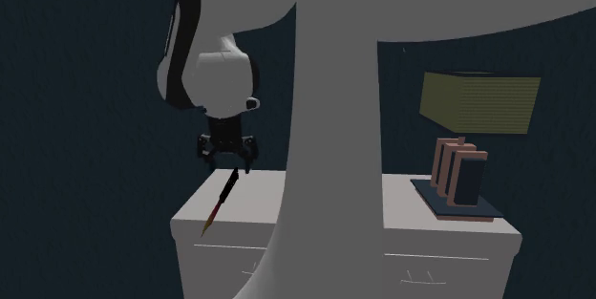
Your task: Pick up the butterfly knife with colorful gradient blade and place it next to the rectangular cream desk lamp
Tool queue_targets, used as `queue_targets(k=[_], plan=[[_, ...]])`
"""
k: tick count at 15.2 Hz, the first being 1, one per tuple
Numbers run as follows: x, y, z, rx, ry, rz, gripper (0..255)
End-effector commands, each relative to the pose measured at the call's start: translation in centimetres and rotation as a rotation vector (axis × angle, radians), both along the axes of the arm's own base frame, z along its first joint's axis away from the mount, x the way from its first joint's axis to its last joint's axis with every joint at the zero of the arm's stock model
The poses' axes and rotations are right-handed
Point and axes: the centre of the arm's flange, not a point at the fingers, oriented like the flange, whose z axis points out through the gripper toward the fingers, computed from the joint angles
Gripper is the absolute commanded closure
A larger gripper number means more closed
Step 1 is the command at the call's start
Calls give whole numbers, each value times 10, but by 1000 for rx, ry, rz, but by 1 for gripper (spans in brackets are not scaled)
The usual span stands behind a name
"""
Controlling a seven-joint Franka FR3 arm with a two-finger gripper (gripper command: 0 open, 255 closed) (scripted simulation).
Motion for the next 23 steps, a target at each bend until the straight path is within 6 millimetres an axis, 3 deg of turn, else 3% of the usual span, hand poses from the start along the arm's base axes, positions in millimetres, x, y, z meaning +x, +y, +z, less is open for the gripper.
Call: queue_targets(k=[1,7,15,16,23], plan=[[2,7,-9,-2,-3,5,0],[6,9,-44,-2,-3,5,0],[6,9,-44,-2,-3,5,0],[6,9,-44,-2,-3,5,255],[6,9,-44,-2,-3,5,255]])
